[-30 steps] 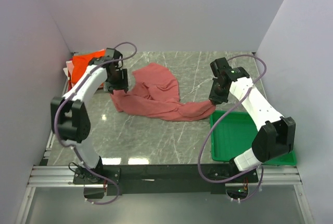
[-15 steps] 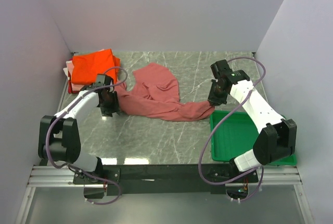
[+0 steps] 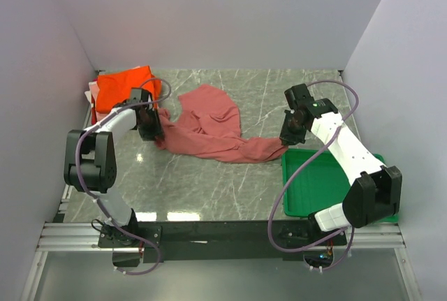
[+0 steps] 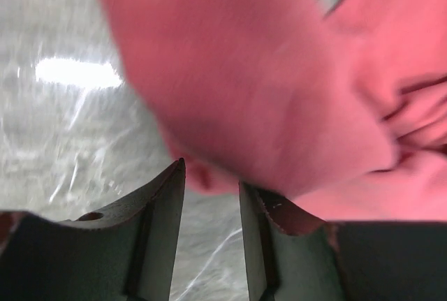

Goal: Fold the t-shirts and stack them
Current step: Flatten the tshirt out

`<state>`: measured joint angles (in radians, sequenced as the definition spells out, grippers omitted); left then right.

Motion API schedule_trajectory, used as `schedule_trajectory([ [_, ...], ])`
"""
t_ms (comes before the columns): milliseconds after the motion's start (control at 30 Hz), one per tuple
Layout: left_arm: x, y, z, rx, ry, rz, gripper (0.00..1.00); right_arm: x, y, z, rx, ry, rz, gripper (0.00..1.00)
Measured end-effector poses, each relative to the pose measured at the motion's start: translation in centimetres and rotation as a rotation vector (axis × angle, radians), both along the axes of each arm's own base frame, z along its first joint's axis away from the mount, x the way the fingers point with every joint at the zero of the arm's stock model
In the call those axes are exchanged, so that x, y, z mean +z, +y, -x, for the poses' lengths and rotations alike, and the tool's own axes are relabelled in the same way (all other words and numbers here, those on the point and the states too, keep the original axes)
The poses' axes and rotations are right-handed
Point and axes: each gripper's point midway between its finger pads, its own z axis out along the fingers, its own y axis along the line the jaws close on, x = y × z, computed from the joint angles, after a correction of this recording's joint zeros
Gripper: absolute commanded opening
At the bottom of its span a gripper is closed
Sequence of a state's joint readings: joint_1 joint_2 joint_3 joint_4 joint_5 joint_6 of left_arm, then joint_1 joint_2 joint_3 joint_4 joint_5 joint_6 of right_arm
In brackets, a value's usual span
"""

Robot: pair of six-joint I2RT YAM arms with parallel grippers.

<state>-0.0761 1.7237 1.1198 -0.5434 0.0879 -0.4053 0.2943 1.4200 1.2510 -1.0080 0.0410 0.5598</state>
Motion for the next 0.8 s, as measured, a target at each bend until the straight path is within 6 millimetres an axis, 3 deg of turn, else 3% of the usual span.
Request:
schedule_trajectory([
  [167, 2.4, -1.1, -3.2, -0.018, -0.088, 0.049, 0.41, -0.2, 0.0, 0.2, -0.002, 0.007, 0.000, 0.00],
  [333, 3.6, -1.7, -4.8, -0.030, -0.134, 0.080, 0.41, -0.3, 0.0, 0.3, -0.006, 0.009, -0.005, 0.00],
  [800, 0.2, 1.2, -2.8, 0.033, -0.038, -0.008, 0.34, -0.4, 0.1, 0.2, -0.005, 0.017, -0.004, 0.00],
])
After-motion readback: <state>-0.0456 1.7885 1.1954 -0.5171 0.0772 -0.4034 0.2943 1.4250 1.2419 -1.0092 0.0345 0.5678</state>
